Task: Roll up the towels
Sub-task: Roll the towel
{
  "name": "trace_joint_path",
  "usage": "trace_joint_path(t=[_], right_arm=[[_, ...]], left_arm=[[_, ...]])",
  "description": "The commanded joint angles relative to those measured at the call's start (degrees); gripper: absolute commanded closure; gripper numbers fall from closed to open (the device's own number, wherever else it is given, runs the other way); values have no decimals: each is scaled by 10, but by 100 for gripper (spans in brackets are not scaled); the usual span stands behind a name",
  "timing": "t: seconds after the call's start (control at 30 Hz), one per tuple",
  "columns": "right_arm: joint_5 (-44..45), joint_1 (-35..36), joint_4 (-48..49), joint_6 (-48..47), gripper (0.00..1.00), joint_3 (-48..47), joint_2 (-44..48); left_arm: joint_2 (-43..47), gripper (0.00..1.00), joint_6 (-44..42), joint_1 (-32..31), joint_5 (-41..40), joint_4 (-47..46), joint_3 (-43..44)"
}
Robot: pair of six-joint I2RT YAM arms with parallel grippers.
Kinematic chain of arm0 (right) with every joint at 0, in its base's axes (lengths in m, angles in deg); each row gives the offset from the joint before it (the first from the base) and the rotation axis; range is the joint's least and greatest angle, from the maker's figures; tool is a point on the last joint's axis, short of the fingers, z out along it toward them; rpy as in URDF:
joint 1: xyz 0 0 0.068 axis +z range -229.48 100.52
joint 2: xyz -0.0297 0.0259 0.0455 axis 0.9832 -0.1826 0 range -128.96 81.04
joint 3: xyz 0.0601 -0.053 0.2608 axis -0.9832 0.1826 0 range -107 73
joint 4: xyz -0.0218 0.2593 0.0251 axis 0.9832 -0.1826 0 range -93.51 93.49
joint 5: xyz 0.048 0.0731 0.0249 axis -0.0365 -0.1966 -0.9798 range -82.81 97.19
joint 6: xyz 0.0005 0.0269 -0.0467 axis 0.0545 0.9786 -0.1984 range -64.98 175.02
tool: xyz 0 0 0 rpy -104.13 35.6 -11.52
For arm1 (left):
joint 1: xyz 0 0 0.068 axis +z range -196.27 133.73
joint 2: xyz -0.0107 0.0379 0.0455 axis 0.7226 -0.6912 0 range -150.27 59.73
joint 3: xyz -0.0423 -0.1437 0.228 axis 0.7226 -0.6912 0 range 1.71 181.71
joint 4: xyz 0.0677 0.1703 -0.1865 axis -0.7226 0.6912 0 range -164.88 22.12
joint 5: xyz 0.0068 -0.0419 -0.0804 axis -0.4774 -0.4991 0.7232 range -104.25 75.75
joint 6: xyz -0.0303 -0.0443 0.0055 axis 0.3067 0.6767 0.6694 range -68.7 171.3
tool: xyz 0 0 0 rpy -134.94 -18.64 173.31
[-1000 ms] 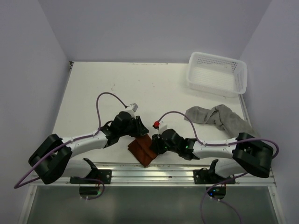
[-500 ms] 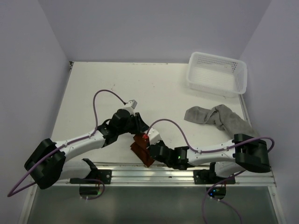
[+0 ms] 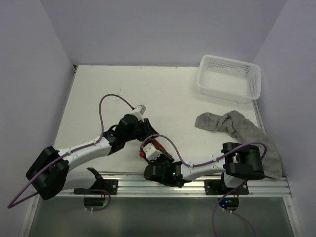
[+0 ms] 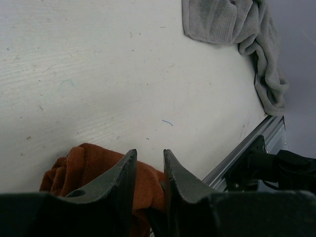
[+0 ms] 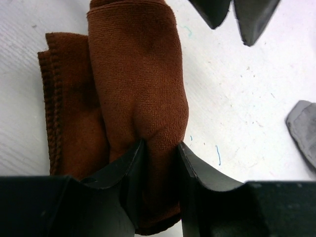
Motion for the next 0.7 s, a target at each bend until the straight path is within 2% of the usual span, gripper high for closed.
trace_joint_path(t=[0.0, 0.17, 0.3, 0.67], right_arm=[[82, 26, -44, -9, 66, -35, -33], [115, 54, -82, 24, 66, -69, -78], [156, 74, -170, 62, 66, -128, -129], [167, 102, -250, 124, 66, -181, -179]], left_arm=[[-6, 68, 14, -2, 38, -48, -2], [0, 68, 18, -9, 39, -49, -21], [17, 68, 27, -13, 44, -60, -39], [33, 68, 46, -26, 31, -71, -96]])
